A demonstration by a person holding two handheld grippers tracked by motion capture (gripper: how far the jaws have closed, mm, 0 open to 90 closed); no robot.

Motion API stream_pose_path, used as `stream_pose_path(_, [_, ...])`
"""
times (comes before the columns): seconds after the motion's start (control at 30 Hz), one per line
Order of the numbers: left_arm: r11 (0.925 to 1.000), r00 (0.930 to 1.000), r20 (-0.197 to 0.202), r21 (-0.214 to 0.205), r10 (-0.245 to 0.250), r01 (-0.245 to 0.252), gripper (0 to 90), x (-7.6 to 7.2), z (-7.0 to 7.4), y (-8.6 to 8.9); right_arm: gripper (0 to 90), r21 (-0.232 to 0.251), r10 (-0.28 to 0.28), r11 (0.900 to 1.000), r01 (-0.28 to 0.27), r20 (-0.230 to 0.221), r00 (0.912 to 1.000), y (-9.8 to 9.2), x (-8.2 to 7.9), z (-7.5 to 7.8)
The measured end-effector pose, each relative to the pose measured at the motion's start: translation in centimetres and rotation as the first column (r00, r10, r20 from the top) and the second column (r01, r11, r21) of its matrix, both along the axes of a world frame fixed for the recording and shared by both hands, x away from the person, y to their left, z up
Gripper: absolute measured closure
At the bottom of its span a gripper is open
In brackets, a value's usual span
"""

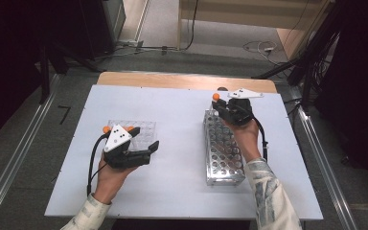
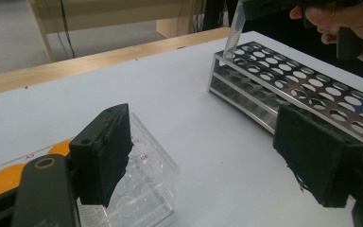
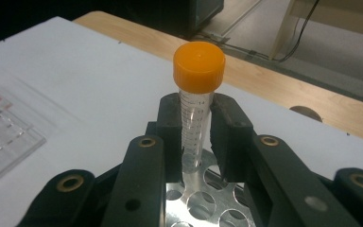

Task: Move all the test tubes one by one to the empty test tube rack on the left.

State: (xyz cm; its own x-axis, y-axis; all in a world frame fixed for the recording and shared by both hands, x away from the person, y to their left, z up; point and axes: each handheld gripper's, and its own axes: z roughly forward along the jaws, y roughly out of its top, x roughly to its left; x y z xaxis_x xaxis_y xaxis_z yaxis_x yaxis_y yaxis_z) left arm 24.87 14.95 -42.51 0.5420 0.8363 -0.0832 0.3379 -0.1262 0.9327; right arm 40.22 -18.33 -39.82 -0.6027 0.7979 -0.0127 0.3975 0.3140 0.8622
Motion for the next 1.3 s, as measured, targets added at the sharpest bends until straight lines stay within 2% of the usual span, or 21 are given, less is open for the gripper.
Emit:
stream_pose_path(0.3, [1.0, 0.9999, 0.01, -0.007, 0.004, -0.004, 20.4, -0.1, 0.2, 0.1, 72.5, 0.059, 0.019, 0.998, -0.022, 0.056, 0.9982, -0.9, -1.4, 2.5])
stream_pose_path(0.47, [0.9998, 0.9999, 0.015, -0.02, 0.0, 0.0, 20.4, -0.3, 0.5, 0.1, 72.5, 0.052, 0.058, 0.9967, -0.063, 0.082, 0.995, -0.8, -3.1, 3.6])
stream_pose_path(0.63, [0.9992, 0.9992, 0.039, -0.041, -0.004, 0.005, 21.1, -0.8, 1.2, 0.1, 72.5, 0.007, 0.137, 0.9904, -0.138, 0.083, 0.9871, 0.6, -5.3, 3.1])
stream_pose_path(0.77, [0.9986, 0.9983, 0.055, -0.047, -0.021, 0.024, 21.9, -1.3, 1.7, -0.2, 72.5, -0.036, 0.214, 0.9766, -0.212, 0.06, 0.975, 2.4, -6.9, 1.9])
stream_pose_path(0.83, [0.9983, 0.9974, 0.064, -0.046, -0.034, 0.037, 22.3, -1.5, 1.9, -0.4, 72.5, -0.035, 0.241, 0.9701, -0.24, 0.037, 0.9698, 3.3, -7.6, 1.3])
stream_pose_path(1.1, [0.9945, 0.995, 0.059, -0.061, -0.081, 0.085, 28.7, -1.8, 2.0, -0.9, 72.5, -0.08, 0.354, 0.9317, -0.354, -0.016, 0.9351, 7.0, -9.9, -1.0])
stream_pose_path(1.3, [0.9911, 0.9917, 0.057, -0.06, -0.115, 0.118, 37.5, -1.9, 1.7, -1.2, 72.5, -0.081, 0.422, 0.9023, -0.423, -0.031, 0.9059, 9.2, -11.3, -1.7])
